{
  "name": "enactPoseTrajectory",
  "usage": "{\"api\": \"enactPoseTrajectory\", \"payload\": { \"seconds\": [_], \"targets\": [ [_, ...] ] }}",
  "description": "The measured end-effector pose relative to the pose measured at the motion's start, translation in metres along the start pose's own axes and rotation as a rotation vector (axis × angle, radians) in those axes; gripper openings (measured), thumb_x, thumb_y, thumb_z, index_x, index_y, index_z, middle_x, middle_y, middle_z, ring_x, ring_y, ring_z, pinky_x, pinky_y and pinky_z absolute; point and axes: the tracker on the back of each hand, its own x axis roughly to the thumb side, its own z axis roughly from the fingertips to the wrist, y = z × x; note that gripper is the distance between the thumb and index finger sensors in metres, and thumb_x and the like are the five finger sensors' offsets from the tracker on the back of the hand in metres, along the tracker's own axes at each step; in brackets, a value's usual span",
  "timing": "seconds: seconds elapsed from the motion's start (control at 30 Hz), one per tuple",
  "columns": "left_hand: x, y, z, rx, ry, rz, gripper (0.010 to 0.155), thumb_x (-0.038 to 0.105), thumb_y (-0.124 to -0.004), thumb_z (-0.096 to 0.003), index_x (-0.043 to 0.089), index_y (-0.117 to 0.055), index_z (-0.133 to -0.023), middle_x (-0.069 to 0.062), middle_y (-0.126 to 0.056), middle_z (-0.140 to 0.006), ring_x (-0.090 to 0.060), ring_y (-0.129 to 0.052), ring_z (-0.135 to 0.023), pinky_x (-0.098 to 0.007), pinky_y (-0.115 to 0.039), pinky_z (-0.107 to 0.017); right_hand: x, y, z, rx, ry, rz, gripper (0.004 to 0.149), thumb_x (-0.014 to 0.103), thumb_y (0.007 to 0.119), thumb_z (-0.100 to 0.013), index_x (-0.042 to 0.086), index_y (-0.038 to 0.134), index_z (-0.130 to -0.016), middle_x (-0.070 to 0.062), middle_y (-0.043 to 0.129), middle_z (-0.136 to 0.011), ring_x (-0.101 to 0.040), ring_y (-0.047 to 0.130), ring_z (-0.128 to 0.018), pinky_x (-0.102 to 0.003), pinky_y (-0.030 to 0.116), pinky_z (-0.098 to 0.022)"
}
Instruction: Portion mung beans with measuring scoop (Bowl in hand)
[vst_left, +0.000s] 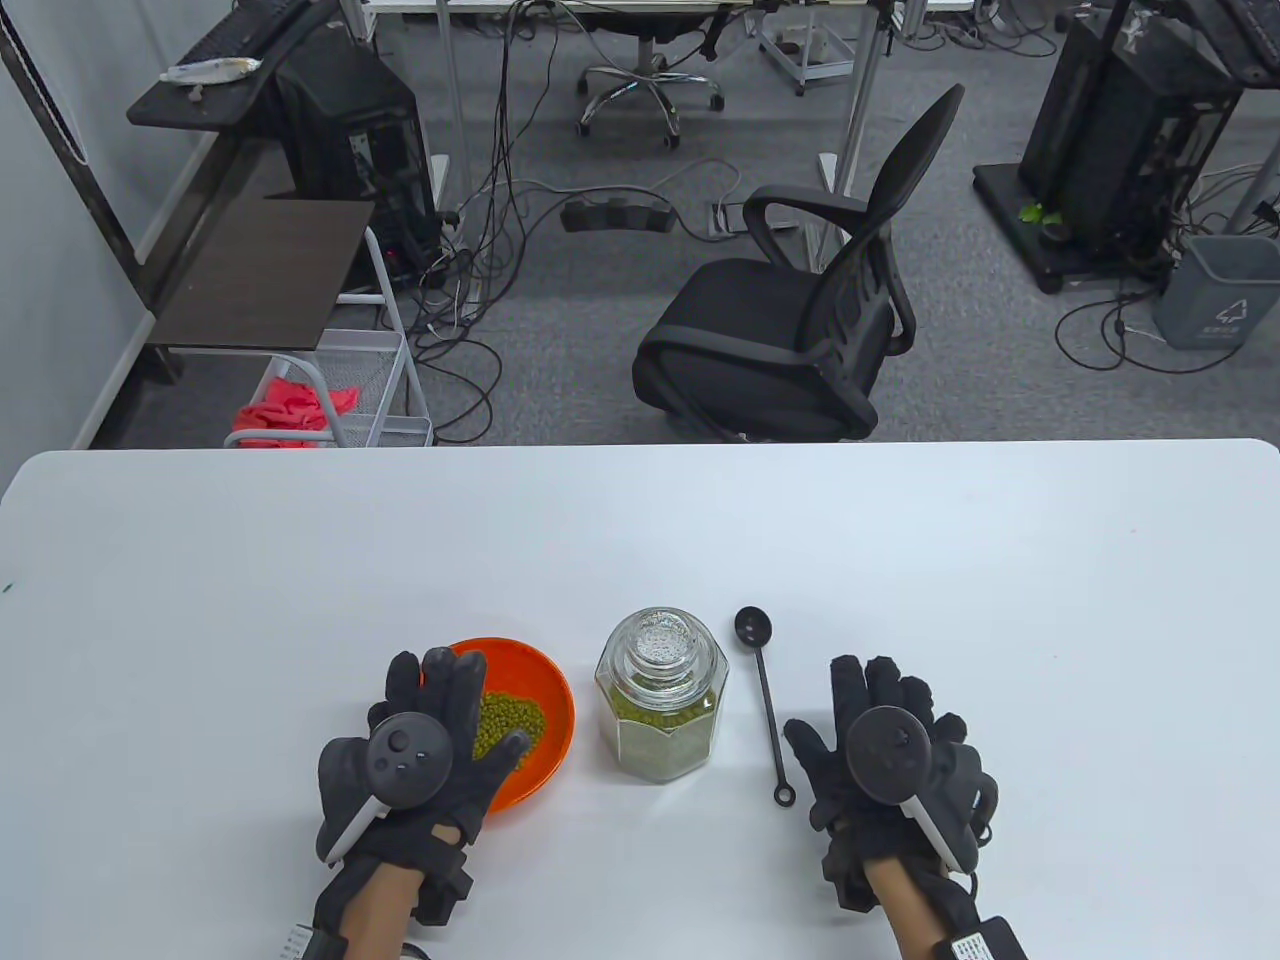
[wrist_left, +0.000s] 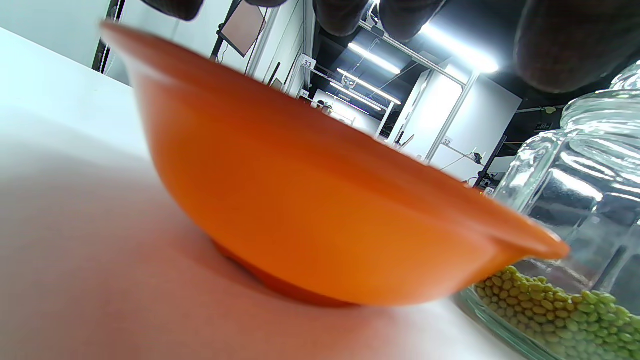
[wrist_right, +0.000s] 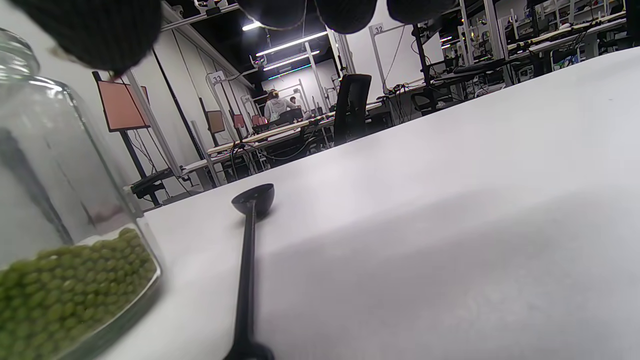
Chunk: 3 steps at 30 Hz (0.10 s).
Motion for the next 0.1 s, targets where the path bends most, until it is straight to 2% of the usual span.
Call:
{"api": "enactPoseTrajectory", "payload": {
  "seconds": [0.1],
  "targets": [
    [0.0, -0.0002, 0.0, -0.001, 0.001, -0.002, 0.088, 0.072, -0.064, -0.0485, 0.031, -0.025, -0.115, -0.006, -0.021, -0.117, -0.051, -0.019, -0.111, -0.075, -0.038, -0.073, 0.0001, 0.0, 0.0006, 0.001, 0.001, -0.005, 0.078, 0.055, 0.08, -0.041, 0.02, 0.054, -0.106, -0.02, 0.047, -0.112, -0.053, 0.046, -0.103, -0.082, 0.031, -0.064]
  ]
}}
